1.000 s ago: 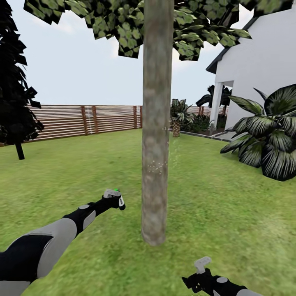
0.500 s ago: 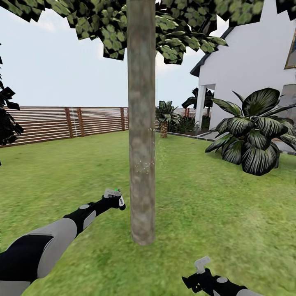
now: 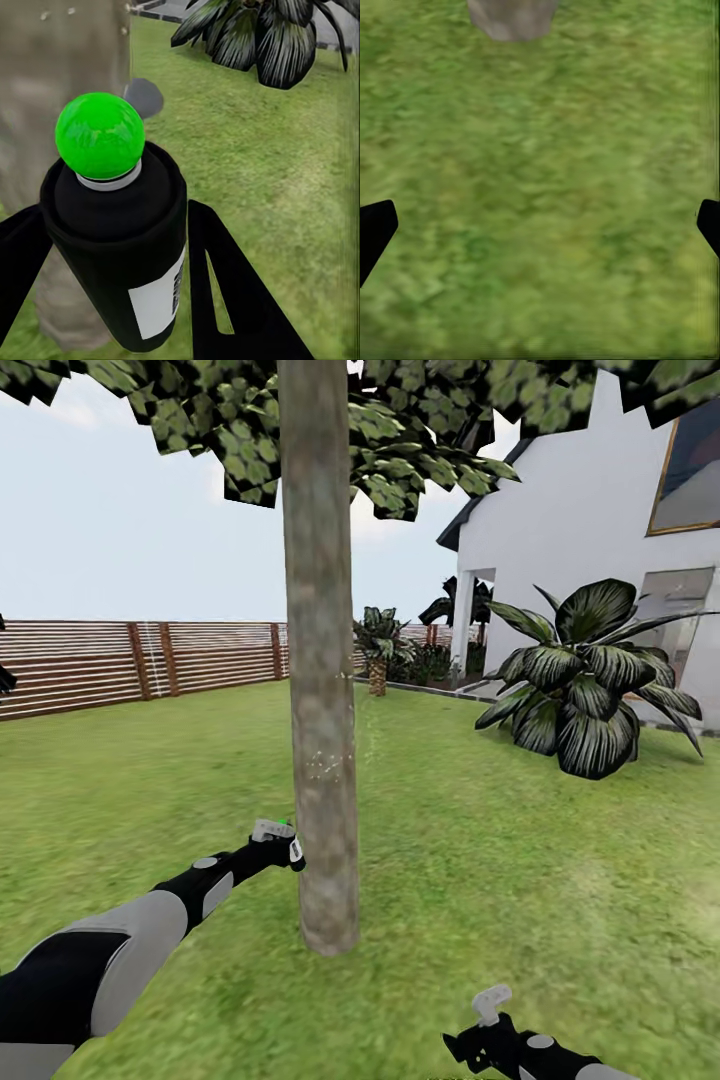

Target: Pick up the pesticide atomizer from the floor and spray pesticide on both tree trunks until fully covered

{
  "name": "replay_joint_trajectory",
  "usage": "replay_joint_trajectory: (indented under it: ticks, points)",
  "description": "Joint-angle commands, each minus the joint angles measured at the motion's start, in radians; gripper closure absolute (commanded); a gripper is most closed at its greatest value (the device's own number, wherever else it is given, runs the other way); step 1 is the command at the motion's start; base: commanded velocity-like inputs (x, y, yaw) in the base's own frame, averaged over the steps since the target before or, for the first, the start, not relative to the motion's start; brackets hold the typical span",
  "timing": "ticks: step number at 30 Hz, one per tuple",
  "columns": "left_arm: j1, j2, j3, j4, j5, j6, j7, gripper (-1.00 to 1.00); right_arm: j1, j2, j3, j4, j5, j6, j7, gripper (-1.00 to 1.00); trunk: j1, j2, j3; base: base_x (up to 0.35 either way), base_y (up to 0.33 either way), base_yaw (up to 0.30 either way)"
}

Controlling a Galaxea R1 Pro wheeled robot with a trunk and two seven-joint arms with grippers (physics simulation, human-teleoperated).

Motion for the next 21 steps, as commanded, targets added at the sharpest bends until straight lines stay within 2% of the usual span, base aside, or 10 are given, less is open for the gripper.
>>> replay_joint_trajectory:
  ticks: [1,7,21]
  points:
    - [0.000,0.000,0.001,0.000,0.000,0.000,0.001,1.00,0.000,0.000,0.000,0.000,0.000,0.000,0.000,-1.00,0.000,0.000,0.001,0.000,0.000,-0.292]
    - [0.000,0.000,0.001,0.000,0.000,0.000,0.001,1.00,0.001,0.000,0.000,-0.001,0.000,0.000,0.000,-1.00,0.000,0.000,0.004,0.000,0.000,-0.226]
    - [0.000,0.000,0.001,0.000,0.000,0.000,0.015,1.00,0.001,0.000,0.000,0.000,0.000,-0.001,-0.001,-1.00,0.000,0.000,0.004,0.000,0.000,-0.013]
